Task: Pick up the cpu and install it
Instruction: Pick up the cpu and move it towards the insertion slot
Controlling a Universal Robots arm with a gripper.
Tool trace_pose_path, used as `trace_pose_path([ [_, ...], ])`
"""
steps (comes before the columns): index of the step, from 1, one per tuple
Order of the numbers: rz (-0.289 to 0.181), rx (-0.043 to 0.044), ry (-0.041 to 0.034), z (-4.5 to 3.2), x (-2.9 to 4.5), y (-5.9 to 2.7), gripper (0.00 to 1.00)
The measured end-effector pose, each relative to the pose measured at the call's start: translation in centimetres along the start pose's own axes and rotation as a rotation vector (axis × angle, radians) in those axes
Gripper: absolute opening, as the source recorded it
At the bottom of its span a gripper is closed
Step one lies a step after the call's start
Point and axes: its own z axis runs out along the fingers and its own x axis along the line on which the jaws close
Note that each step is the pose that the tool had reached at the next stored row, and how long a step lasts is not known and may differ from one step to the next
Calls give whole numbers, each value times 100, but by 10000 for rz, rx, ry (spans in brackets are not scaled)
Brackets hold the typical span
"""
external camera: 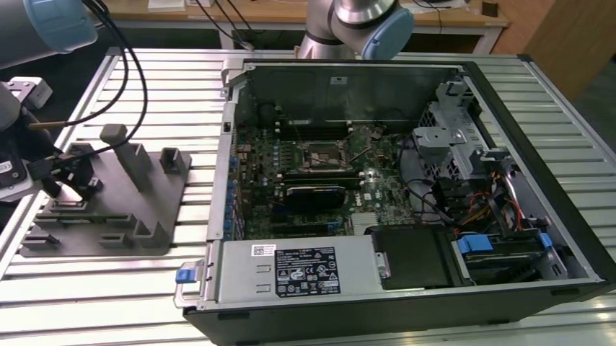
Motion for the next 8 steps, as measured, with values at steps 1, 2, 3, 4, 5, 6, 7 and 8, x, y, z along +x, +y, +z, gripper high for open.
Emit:
trace_pose_path([
  [1,0,-1,-1,-23,-1,1,54],
  [2,0,0,0,-46,-1,3,54],
  [3,0,-1,-1,-68,-1,4,54],
  [4,0,-1,-1,-90,-2,5,54],
  [5,0,-1,-1,-111,-2,6,54],
  [6,0,0,0,-133,-3,8,54],
  [7,0,0,0,-153,-3,9,54],
  [8,0,-1,0,-173,-4,10,54],
])
